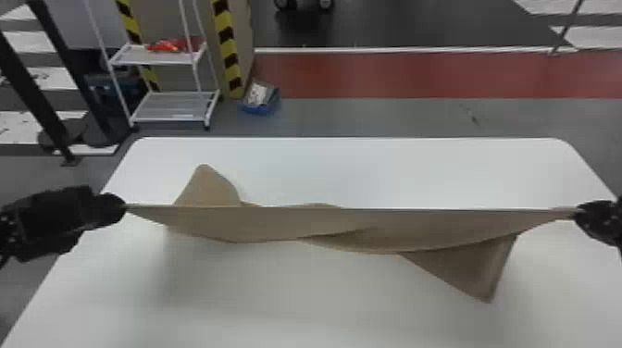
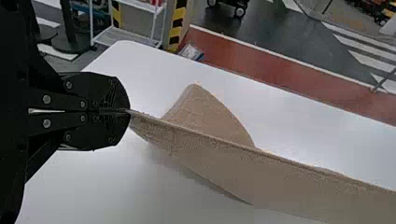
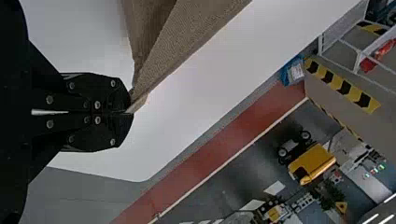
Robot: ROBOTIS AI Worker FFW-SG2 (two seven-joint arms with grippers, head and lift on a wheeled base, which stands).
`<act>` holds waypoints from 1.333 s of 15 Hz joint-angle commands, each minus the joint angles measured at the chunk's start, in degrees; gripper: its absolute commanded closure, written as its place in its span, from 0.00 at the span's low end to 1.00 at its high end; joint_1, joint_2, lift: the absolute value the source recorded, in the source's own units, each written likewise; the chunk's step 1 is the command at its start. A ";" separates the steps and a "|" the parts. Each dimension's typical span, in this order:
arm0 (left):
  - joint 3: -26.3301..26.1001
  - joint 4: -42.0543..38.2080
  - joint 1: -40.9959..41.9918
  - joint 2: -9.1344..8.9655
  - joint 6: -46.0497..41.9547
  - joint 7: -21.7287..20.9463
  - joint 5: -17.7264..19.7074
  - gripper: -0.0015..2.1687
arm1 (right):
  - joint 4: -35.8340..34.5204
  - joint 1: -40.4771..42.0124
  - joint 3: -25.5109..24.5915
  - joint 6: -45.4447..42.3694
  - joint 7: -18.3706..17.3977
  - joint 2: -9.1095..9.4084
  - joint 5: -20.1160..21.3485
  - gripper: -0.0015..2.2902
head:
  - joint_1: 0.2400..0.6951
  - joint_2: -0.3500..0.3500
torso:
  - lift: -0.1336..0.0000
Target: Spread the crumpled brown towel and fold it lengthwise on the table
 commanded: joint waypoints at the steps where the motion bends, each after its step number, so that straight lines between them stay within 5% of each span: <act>1: -3.92 -0.44 -6.61 -3.05 9.18 -1.84 1.40 0.98 | -0.02 -3.33 0.23 8.00 0.00 -2.25 -4.55 0.64 | 1.00 0.52 | 0.08; 4: -12.97 1.50 -16.71 -7.45 19.37 -2.55 -0.97 0.98 | 0.94 -8.78 2.60 15.21 -1.76 -4.10 -8.07 0.64 | 1.00 0.47 | 0.08; 7: -19.13 5.80 -25.24 -13.95 23.77 -3.69 -2.82 0.98 | 3.32 -14.50 7.43 17.32 -3.43 -3.83 -8.51 0.64 | 1.00 0.40 | 0.08; 10: -23.96 11.60 -33.85 -18.35 28.16 -3.69 -4.93 0.98 | 7.80 -22.58 11.04 19.07 -4.74 -3.39 -8.42 0.64 | 0.98 0.37 | 0.08; 15: -25.63 28.57 -52.57 -24.94 29.22 -1.84 -4.84 0.98 | 23.09 -40.07 15.52 20.48 -6.94 -0.05 -7.89 0.64 | 0.75 0.35 | 0.08; 17: -25.81 35.86 -59.60 -26.43 29.22 0.00 -4.49 0.98 | 28.45 -46.93 15.78 20.30 -7.12 2.15 -7.19 0.64 | 0.64 0.35 | 0.08; 20: -25.89 41.31 -65.49 -27.49 29.22 2.29 -3.96 0.98 | 31.97 -53.96 15.78 20.30 -7.56 2.94 -7.45 0.64 | 0.42 0.37 | 0.08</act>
